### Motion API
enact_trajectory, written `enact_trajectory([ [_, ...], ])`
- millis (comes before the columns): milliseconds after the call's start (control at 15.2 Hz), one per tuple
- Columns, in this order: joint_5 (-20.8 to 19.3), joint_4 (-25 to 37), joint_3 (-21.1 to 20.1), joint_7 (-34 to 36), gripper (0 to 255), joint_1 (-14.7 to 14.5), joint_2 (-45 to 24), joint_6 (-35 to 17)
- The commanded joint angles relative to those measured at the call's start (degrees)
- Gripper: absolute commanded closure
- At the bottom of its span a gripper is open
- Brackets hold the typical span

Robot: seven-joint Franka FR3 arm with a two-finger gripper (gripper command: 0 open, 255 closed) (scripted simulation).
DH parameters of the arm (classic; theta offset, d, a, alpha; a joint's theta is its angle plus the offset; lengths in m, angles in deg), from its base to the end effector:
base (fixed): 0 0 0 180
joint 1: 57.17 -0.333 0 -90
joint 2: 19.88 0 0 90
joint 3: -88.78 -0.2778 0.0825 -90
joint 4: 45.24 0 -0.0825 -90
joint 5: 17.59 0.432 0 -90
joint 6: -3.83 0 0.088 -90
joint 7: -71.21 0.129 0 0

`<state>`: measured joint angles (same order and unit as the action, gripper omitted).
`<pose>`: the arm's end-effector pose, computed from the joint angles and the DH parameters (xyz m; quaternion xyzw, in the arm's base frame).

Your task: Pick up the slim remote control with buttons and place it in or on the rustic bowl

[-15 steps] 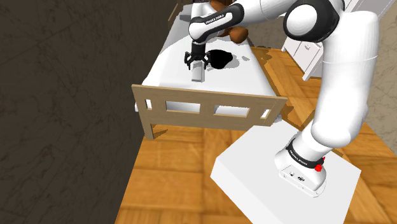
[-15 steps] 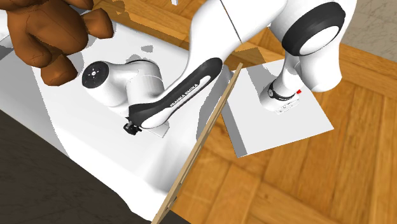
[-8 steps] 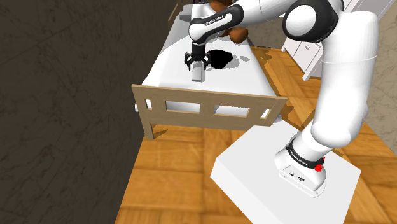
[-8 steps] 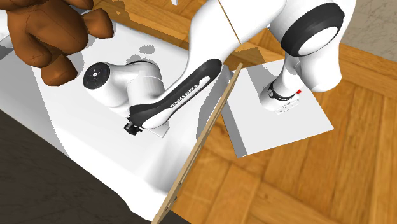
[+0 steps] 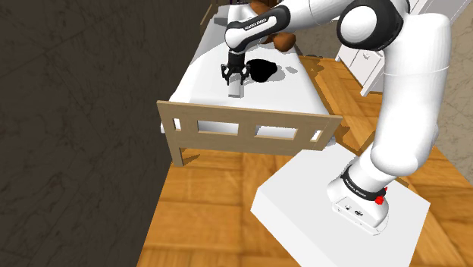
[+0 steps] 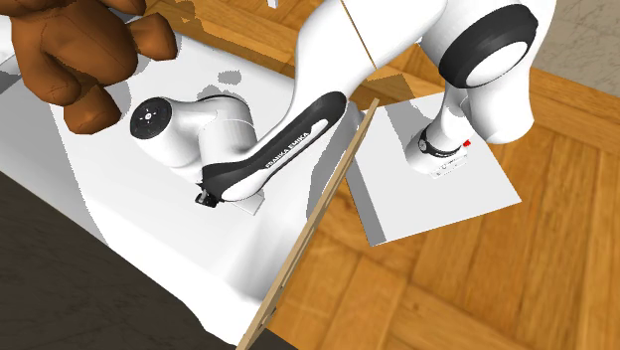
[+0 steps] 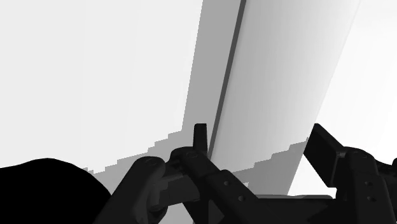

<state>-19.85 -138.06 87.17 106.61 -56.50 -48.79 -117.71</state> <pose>0.7049 0.0077 0.2501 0.9576 -0.2880 0.0017 0.0100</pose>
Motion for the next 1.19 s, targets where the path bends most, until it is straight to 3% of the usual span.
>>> enact_trajectory([
  [0,0.0,0.0,0.0,-0.01,255,0.0,-0.01,0.0],
  [1122,0.24,5.71,-0.11,-0.3,255,0.01,3.96,9.68],
])
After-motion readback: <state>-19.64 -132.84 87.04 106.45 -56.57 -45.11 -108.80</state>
